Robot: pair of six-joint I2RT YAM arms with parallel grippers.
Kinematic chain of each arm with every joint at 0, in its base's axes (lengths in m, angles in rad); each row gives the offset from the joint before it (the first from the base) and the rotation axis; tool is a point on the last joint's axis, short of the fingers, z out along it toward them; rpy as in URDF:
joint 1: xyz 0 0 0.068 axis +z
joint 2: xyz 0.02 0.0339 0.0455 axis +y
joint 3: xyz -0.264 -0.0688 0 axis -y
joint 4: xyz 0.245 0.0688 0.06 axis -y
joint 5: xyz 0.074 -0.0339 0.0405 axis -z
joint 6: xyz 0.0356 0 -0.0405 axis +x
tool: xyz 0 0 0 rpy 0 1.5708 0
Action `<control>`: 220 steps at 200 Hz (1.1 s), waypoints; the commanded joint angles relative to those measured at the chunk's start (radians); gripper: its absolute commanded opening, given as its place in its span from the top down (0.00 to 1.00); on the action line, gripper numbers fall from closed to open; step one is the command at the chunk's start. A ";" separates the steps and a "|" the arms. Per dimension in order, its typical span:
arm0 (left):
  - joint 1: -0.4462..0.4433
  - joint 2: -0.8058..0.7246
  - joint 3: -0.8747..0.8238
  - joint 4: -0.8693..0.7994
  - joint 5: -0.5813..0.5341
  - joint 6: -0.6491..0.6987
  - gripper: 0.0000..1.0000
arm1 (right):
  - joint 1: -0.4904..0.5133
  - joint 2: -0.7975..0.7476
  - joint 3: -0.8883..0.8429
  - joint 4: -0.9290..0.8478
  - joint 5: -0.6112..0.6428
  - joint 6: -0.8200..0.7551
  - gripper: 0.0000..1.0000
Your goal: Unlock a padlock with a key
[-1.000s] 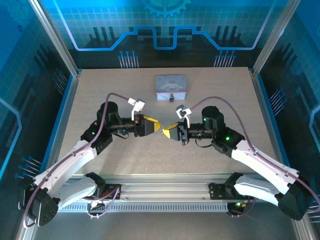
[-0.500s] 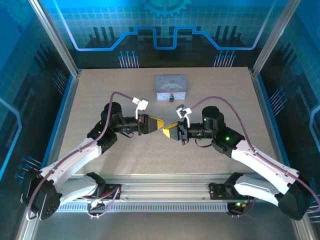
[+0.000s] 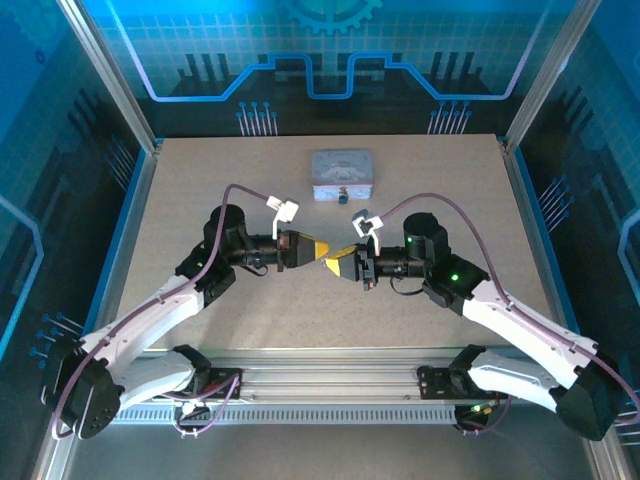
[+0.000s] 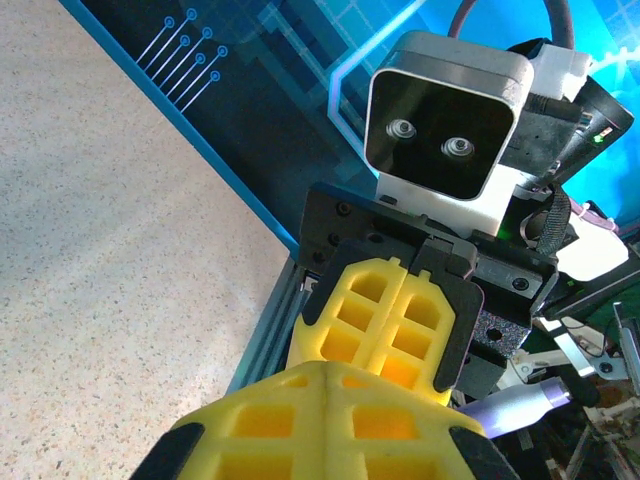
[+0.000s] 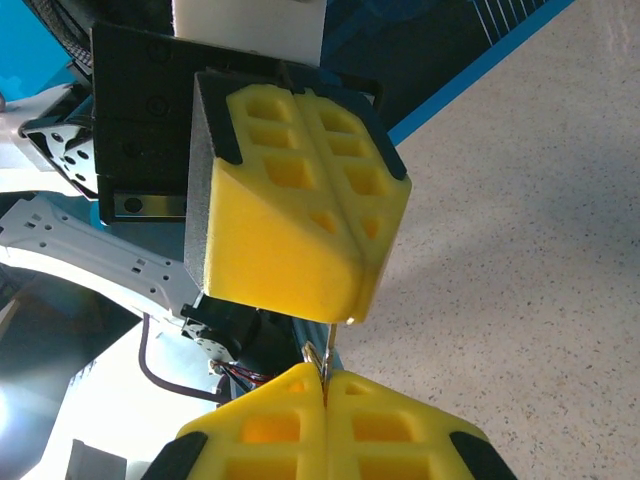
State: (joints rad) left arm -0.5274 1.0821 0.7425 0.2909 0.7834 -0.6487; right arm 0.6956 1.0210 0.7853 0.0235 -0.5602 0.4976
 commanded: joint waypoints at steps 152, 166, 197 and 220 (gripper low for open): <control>-0.011 0.117 0.520 -0.903 0.024 0.672 1.00 | -0.002 -0.007 0.145 -0.201 -0.085 -0.160 0.55; -0.011 0.120 0.519 -0.901 0.040 0.670 1.00 | 0.017 0.011 0.144 -0.165 -0.074 -0.146 0.56; -0.011 0.128 0.520 -0.893 0.067 0.660 1.00 | 0.037 0.046 0.149 -0.124 -0.064 -0.134 0.62; -0.011 0.131 0.518 -0.885 0.078 0.654 1.00 | 0.043 0.063 0.149 -0.116 -0.070 -0.131 0.69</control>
State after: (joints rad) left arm -0.5331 1.2045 1.2282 -0.5804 0.8101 -0.0002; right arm 0.7219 1.0702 0.9413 -0.1471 -0.6209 0.3542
